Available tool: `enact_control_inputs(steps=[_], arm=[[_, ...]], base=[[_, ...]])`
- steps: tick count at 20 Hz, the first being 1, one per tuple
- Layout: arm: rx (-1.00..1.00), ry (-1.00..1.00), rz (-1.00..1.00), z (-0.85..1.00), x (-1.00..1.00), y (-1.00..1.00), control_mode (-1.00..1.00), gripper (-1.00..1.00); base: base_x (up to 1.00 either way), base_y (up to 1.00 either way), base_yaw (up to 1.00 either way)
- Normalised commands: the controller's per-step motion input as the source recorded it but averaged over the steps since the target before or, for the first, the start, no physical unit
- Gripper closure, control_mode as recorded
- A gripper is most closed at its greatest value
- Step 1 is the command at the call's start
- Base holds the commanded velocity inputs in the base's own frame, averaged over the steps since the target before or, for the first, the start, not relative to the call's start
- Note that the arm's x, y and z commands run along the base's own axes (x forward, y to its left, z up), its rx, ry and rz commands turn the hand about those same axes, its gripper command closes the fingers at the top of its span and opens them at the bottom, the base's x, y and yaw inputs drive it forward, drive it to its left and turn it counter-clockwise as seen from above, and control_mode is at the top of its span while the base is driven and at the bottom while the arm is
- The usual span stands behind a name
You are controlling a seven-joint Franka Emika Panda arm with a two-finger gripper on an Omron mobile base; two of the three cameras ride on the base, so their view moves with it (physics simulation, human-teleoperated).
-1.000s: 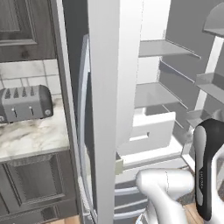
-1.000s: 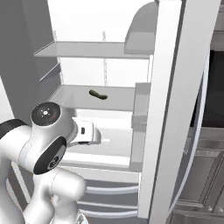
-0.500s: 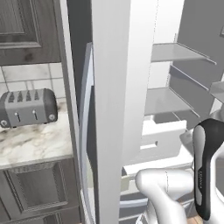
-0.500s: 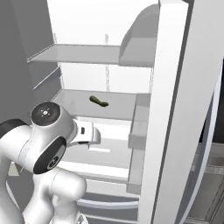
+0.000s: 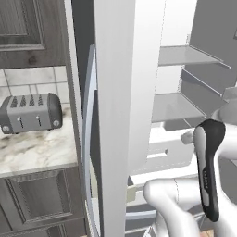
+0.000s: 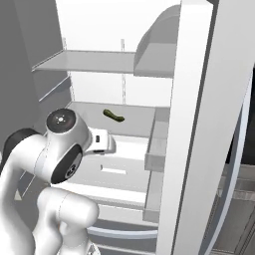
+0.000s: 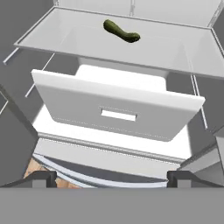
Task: Place one squash and one chicken drumstick in each tupperware on the nearby counter, to pack two identical lunches.
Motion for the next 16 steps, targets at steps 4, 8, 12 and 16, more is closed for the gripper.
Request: enact_control_inputs(steps=[4,8,12,16], arm=[[0.00,-0.02,0.01,-0.01,0.92,0.45,-1.00,-1.00],[0.00,-0.06,0.05,0.00,0.80,0.26,-1.00,-1.00],[0.00,-0.09,0.07,0.00,0.76,0.15,-1.00,-1.00],[0.00,-0.10,0.07,0.00,0.61,0.13,-1.00,-1.00]], base=[[0.00,0.00,0.00],[0.00,0.00,0.00],[0.00,0.00,0.00],[0.00,0.00,0.00]])
